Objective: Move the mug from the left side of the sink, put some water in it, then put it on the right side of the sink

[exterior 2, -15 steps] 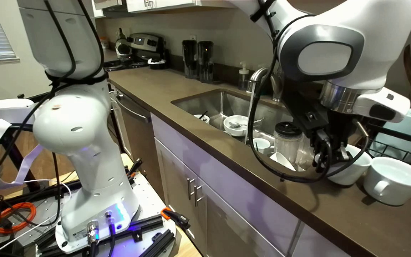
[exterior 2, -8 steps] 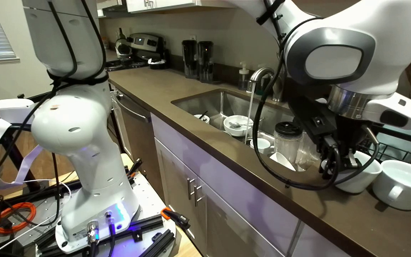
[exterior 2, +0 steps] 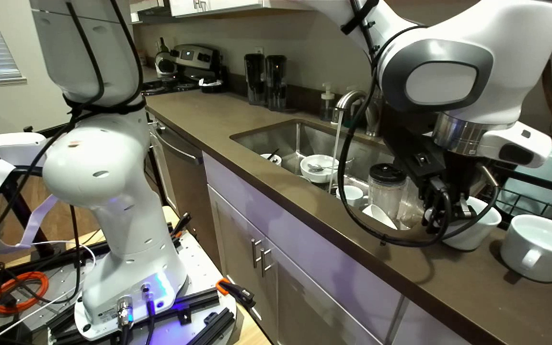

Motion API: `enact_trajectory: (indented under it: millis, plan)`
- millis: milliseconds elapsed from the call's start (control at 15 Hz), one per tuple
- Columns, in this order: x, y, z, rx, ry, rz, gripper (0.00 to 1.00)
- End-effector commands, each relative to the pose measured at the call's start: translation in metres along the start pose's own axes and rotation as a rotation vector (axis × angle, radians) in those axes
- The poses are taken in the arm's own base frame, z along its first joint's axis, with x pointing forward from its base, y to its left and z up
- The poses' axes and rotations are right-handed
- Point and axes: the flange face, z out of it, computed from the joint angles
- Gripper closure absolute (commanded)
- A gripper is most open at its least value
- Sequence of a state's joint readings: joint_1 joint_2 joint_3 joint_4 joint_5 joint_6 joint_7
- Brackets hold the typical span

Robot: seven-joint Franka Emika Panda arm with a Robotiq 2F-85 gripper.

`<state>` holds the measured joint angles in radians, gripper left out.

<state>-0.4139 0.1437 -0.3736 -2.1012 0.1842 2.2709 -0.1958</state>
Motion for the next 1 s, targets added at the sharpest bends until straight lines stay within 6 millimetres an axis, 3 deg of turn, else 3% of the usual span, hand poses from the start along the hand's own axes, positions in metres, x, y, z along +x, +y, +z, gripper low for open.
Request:
enact_trajectory:
  millis: [0, 400, 467, 800, 933]
  plan:
    - [-0.0035, -0.0107, -0.0056, 0.022, -0.004, -0.025, 0.95]
    - [-0.0068, -0.0172, -0.0048, 0.024, -0.020, -0.035, 0.93]
    - [-0.0074, -0.0172, -0.0047, 0.022, -0.021, -0.036, 0.83]
    - [-0.0111, -0.0182, -0.0044, 0.025, -0.039, -0.034, 0.85]
    - [-0.0134, -0.0188, -0.0056, 0.024, -0.049, -0.034, 0.70]
